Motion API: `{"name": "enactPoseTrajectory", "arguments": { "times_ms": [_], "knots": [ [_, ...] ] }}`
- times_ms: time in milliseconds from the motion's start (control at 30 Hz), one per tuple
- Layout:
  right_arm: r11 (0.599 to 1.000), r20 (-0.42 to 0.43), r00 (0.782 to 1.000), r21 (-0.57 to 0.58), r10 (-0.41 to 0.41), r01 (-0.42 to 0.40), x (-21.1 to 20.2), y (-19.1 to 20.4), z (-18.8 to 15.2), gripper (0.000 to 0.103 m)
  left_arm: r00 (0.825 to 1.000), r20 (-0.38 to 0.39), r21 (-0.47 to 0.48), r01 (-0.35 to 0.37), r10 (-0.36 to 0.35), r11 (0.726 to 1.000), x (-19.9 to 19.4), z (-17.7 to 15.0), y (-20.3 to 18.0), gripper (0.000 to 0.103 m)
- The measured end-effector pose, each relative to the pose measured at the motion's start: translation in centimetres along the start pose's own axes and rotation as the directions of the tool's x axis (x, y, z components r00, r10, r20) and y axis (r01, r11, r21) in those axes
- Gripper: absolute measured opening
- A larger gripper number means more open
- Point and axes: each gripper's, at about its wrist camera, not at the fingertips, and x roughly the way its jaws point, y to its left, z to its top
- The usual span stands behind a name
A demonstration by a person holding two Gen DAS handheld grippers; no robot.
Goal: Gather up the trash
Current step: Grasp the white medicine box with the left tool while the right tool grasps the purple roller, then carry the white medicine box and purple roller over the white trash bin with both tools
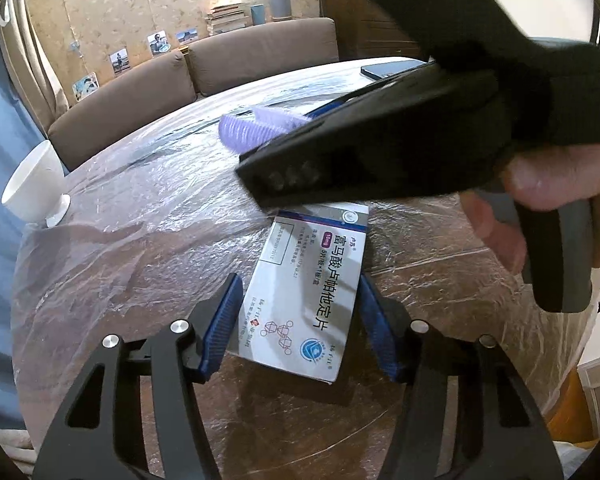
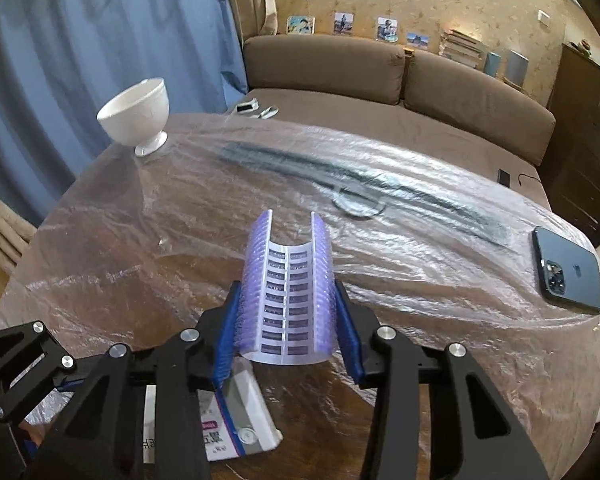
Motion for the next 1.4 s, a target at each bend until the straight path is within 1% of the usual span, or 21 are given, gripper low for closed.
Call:
{"name": "enactPoseTrajectory", "arguments": {
  "times_ms": [133,233,333,433,567,733,900,1033,1167,1300,1333,1400],
  "knots": [
    [0.999,0.019,1.000,0.033,0.012,-0.012,-1.1,-0.8,-0.2,0.043,1.000,0.003,-0.012,0.009,-0.009,1.000,-0.2,-0.2,0.5,0.059],
    [0.996,0.038,0.999,0.080,0.037,-0.040,-2.4,-1.9,-0.8,0.043,1.000,0.007,-0.025,0.012,-0.012,1.000,-0.4,-0.3,0.7,0.059],
    [0.993,0.051,0.998,0.109,0.040,-0.045,-3.4,-2.6,-1.4,0.043,1.000,0.011,-0.036,0.014,-0.014,0.999,-0.6,-0.4,1.0,0.059],
    [0.989,0.055,0.997,0.140,0.046,-0.053,-4.4,-3.3,-2.4,0.043,1.000,0.012,-0.048,0.016,-0.016,0.999,-0.6,-0.5,1.2,0.059],
    [0.985,0.050,0.998,0.164,0.037,-0.045,-5.7,-3.6,-4.2,0.043,1.000,0.015,-0.078,0.021,-0.020,0.997,-0.7,-0.7,1.7,0.059],
    [0.984,0.031,0.999,0.175,0.010,-0.015,-6.9,-3.1,-6.5,0.043,1.000,0.025,-0.109,0.017,-0.014,0.994,-1.0,-0.8,2.4,0.059],
    [0.988,0.036,0.999,0.155,-0.020,0.014,-7.9,-2.1,-8.2,0.043,0.999,0.033,-0.138,0.028,-0.023,0.990,-1.4,-1.2,2.9,0.059],
    [0.987,0.045,0.999,0.158,-0.012,0.005,-8.5,-1.3,-9.3,0.043,0.998,0.045,-0.154,0.038,-0.031,0.987,-1.9,-1.3,3.2,0.059],
    [0.987,0.050,0.999,0.161,-0.014,0.006,-8.8,-0.7,-10.0,0.043,0.998,0.053,-0.156,0.032,-0.024,0.987,-2.4,-1.6,3.1,0.059],
    [0.982,0.065,0.998,0.185,0.008,-0.020,-9.4,-0.5,-10.7,0.043,0.998,0.057,-0.161,0.035,-0.026,0.986,-2.7,-1.9,3.1,0.059],
    [0.982,0.064,0.998,0.186,0.007,-0.019,-9.5,-0.5,-10.7,0.043,0.998,0.058,-0.162,0.036,-0.027,0.986,-2.8,-2.0,3.1,0.053],
    [0.984,0.060,0.998,0.179,-0.001,-0.010,-9.7,-0.2,-11.2,0.043,0.998,0.052,-0.161,0.043,-0.035,0.986,-2.7,-2.2,3.2,0.049]
  ]
}}
